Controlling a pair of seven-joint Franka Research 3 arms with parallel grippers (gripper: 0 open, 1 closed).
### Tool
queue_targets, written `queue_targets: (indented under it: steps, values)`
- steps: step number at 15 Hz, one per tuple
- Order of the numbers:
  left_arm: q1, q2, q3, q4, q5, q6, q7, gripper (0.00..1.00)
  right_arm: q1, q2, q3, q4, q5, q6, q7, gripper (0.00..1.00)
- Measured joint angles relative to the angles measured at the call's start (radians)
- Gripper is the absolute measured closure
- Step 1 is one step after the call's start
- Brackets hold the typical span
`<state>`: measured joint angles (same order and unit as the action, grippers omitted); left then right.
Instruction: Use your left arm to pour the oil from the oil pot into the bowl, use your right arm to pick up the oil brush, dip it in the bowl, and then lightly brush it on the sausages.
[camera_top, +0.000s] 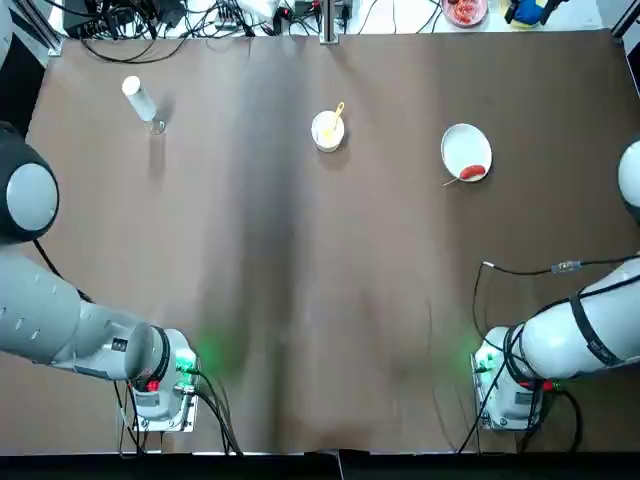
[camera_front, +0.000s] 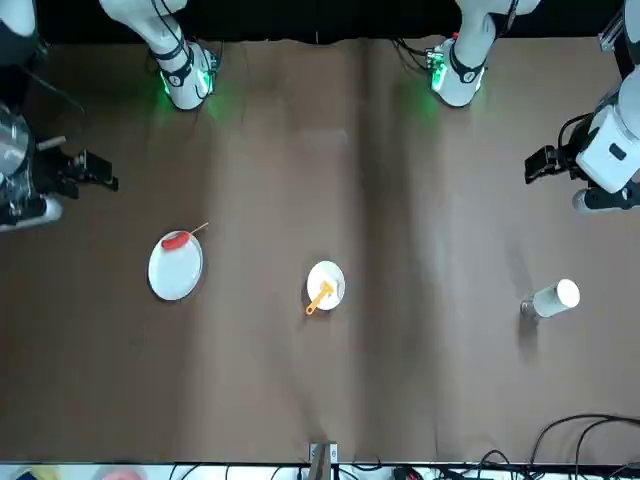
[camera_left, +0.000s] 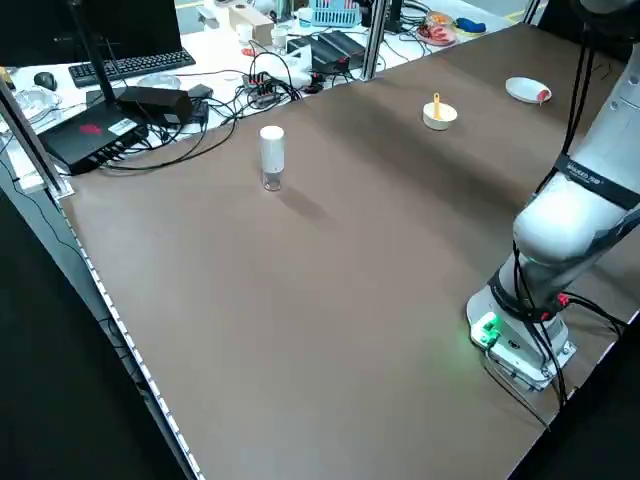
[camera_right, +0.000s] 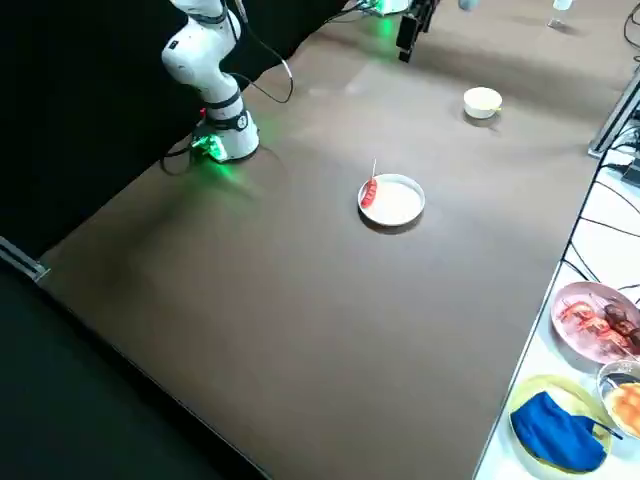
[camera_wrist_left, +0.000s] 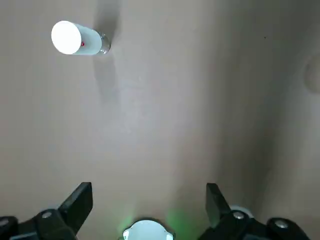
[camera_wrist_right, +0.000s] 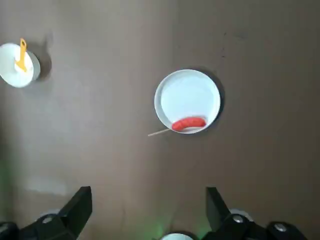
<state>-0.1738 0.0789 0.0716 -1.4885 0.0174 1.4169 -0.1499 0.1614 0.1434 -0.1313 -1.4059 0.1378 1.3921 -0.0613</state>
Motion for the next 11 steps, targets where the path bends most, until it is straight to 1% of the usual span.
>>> queue_targets:
  steps: [1, 2, 3, 5, 6, 9, 11]
  values:
    - [0.000, 0.002, 0.000, 0.000, -0.001, 0.028, 0.000, 0.00, -0.001, -0.048, 0.010, -0.049, -0.023, 0.004, -0.023, 0.00]
    - [0.000, 0.002, 0.000, 0.000, -0.004, 0.047, 0.000, 0.00, -0.004, -0.067, 0.018, -0.071, -0.038, 0.008, -0.027, 0.00]
    - [0.000, 0.002, 0.000, 0.000, -0.005, 0.057, 0.000, 0.00, -0.015, -0.082, 0.037, -0.091, -0.060, 0.011, -0.028, 0.00]
    - [0.000, 0.002, 0.000, 0.000, -0.005, 0.062, 0.000, 0.00, -0.042, -0.109, 0.090, -0.128, -0.086, 0.029, -0.027, 0.00]
    - [0.000, 0.002, 0.000, 0.000, -0.005, 0.062, 0.000, 0.00, -0.045, -0.122, 0.104, -0.150, -0.090, 0.044, -0.027, 0.00]
    - [0.000, 0.002, 0.000, 0.000, -0.005, 0.064, 0.000, 0.00, -0.047, -0.167, 0.116, -0.235, -0.097, 0.102, -0.027, 0.00]
    - [0.000, 0.002, 0.000, 0.000, -0.005, 0.064, 0.000, 0.00, -0.055, -0.184, 0.116, -0.260, -0.100, 0.117, -0.027, 0.00]
